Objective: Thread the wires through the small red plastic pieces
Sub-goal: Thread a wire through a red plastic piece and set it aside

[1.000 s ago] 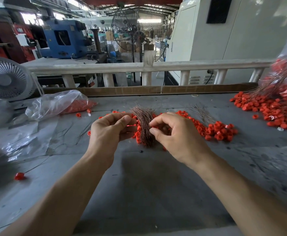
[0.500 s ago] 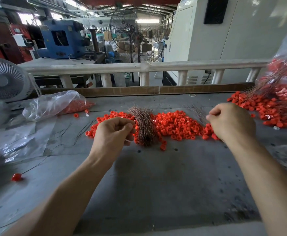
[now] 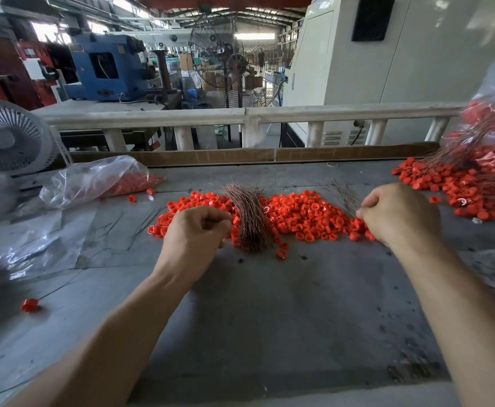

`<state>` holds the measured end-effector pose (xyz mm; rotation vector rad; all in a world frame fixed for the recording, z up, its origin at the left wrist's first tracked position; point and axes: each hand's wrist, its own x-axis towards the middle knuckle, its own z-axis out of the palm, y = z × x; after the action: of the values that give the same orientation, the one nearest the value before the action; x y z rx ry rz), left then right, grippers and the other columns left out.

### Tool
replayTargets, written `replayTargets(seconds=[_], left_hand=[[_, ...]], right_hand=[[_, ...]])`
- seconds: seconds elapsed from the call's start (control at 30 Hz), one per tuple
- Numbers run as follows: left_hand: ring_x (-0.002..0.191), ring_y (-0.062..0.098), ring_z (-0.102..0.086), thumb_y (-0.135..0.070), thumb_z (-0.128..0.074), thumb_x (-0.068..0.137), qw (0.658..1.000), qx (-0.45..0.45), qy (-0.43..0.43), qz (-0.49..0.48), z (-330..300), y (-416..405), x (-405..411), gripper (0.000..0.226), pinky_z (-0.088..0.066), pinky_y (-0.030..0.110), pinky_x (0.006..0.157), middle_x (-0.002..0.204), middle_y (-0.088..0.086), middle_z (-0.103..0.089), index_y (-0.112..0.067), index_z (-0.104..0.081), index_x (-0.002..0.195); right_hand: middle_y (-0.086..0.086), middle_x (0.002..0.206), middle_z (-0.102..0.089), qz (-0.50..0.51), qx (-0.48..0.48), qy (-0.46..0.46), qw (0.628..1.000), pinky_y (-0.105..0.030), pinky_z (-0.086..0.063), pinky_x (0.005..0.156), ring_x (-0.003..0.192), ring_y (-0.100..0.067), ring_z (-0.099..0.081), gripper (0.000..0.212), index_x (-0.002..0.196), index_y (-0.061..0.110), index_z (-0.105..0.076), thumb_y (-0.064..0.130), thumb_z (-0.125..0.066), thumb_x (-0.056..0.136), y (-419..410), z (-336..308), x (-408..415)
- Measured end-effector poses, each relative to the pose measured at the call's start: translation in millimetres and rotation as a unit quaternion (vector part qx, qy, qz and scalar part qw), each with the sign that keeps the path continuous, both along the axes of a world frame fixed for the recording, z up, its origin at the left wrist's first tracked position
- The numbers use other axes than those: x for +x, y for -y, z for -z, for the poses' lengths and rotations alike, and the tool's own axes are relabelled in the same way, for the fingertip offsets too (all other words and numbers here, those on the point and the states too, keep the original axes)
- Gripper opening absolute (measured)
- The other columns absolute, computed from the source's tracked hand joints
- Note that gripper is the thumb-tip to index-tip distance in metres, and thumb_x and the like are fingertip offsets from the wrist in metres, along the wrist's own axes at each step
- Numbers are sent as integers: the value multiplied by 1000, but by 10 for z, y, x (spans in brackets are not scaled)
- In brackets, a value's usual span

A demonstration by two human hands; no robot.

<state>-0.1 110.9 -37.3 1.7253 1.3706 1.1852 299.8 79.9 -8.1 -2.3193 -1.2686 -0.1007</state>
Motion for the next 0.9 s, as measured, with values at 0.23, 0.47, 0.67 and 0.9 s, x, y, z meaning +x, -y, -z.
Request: replayTargets(seconds=[0.23,0.47,0.67,0.9], left_hand=[[62,2,-65,-17,-75,89,999,4,-33,-6,27,-20,-6,17,-50,19,59,70,-13,-72,-33,-74,84],[69,3,-65,-21,-76,88,998,19,-68,-8,45,-33,10,18,-48,22,63,75,-16,-71,-37,-73,80],[69,-3,-63,-24,-81,84,994,35,-104,3,71,-30,30,11,-45,12,59,81,-19,-70,-33,-76,88],[70,-2,-62,-24,-82,83,991,38,-124,11,92,-28,22,13,-46,20,64,82,-17,-70,-32,-77,92]], right_hand=[[-6,90,-74,-6,20,27,999,-40,-51,88,97,-34,-66,4,88,25,-75,28,-73,87,-19,25,-26],[-12,109,-70,7,31,85,996,-42,-47,91,108,-38,-61,14,100,22,-76,31,-71,91,-40,30,-10],[8,91,-75,-219,127,-36,967,-36,-56,82,85,-15,-68,4,91,27,-77,29,-77,88,4,32,-459],[14,86,-59,-383,107,-7,918,-30,-45,77,82,-6,-48,17,100,27,-74,37,-78,87,4,181,-988]])
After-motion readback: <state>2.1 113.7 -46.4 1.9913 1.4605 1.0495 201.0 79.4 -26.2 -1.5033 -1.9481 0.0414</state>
